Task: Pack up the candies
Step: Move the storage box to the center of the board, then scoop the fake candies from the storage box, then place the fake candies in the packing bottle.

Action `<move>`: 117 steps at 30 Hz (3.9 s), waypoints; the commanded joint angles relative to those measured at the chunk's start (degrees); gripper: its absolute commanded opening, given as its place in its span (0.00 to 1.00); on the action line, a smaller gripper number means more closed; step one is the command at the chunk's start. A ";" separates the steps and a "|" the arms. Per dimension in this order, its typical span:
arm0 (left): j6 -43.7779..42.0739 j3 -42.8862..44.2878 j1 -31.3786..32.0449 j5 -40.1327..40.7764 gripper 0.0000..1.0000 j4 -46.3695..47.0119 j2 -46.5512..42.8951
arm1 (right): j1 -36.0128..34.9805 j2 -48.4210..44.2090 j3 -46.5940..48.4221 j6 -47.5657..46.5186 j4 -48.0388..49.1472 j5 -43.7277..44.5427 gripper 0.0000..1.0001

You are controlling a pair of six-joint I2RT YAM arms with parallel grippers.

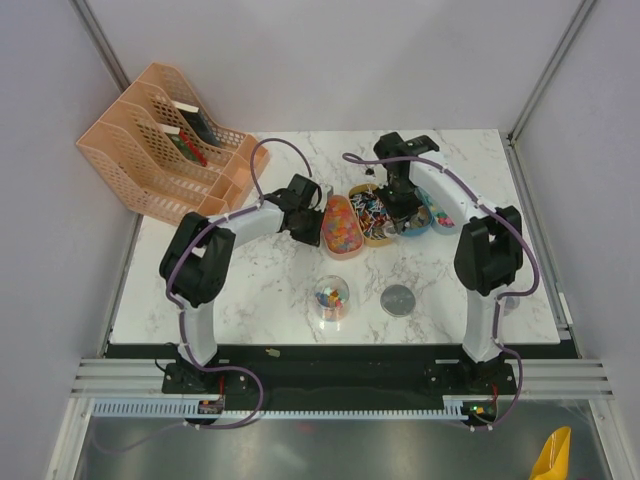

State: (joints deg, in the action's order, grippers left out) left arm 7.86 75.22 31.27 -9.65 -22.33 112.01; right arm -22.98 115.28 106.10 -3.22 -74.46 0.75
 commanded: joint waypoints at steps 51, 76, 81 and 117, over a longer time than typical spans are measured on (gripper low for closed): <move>-1.79 -1.74 -1.38 1.82 0.14 1.15 -6.10 | -2.24 20.51 12.64 -8.29 1.24 2.15 0.00; -6.27 -0.43 -3.31 4.02 0.14 -1.49 -8.12 | -0.75 12.35 3.94 -10.22 11.08 -4.88 0.00; -7.77 0.63 -4.46 4.73 0.14 -2.98 -9.17 | -0.75 7.51 -1.15 -10.66 14.76 -4.71 0.00; -9.44 -5.34 -18.61 0.33 0.15 -5.36 -25.87 | -21.92 -25.90 -19.53 -40.02 0.54 9.44 0.00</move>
State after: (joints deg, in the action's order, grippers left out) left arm -3.27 71.55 12.67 -7.75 -29.41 88.60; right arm -41.52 92.09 86.61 -41.43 -71.02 5.85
